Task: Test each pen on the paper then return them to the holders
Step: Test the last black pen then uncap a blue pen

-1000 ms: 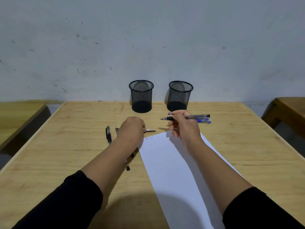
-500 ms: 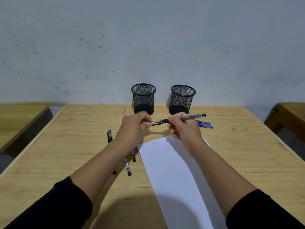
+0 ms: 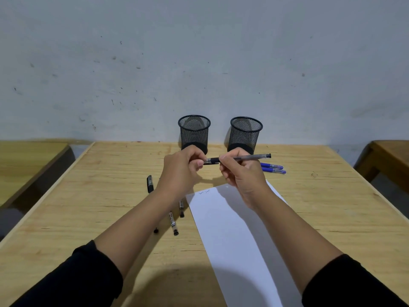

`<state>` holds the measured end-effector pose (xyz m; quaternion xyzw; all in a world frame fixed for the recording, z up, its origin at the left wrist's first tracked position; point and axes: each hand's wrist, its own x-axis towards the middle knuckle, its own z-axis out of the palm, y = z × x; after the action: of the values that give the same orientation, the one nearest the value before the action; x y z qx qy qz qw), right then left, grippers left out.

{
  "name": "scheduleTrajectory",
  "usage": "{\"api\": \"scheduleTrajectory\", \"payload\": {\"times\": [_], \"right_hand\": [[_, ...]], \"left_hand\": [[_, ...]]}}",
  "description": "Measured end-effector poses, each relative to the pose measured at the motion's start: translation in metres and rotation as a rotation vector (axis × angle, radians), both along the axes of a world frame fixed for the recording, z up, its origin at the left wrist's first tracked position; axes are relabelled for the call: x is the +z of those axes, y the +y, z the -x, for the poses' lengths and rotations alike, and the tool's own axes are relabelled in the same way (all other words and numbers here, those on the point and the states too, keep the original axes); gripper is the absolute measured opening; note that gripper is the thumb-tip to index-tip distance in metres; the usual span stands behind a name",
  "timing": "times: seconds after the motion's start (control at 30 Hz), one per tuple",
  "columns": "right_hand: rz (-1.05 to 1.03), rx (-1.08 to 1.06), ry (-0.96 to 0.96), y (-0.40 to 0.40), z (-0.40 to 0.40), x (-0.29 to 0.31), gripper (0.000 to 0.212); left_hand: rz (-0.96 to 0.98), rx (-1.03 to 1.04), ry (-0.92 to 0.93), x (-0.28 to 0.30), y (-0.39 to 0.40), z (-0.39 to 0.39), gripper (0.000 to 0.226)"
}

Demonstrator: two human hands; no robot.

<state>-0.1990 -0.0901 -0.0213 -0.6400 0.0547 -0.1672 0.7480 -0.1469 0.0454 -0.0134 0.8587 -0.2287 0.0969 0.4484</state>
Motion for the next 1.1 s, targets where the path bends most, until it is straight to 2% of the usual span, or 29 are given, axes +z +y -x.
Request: {"api": "scheduleTrajectory", "payload": {"times": [0.2,0.4,0.53,0.67,0.73,0.93,1.1], "right_hand": [[-0.003,0.056,-0.005,0.003,0.008,0.012,0.012],[0.309,0.11,0.052,0.007,0.015,0.018,0.007],[0.47,0.086,0.104,0.014,0.013,0.026,0.007],[0.56,-0.08,0.146,0.015,0.014,0.031,0.011],[0.577,-0.163,0.165,0.01,0.02,0.033,0.004],[0.703,-0.429,0.232,-0.018,0.06,0.043,0.006],[0.839,-0.634,0.331,-0.04,0.106,0.056,0.016]], "left_hand": [[0.005,0.081,0.035,0.01,0.025,-0.016,0.018],[-0.004,0.076,-0.042,0.03,0.043,-0.022,0.015],[-0.014,-0.026,-0.055,0.041,0.038,-0.014,0.017],[0.045,-0.107,-0.059,0.047,0.026,-0.001,0.028],[0.023,-0.094,-0.065,0.045,0.019,0.003,0.029],[-0.332,-0.105,-0.026,0.026,-0.013,0.013,0.044],[-0.424,-0.182,-0.064,0.019,-0.048,0.046,0.047]]}}
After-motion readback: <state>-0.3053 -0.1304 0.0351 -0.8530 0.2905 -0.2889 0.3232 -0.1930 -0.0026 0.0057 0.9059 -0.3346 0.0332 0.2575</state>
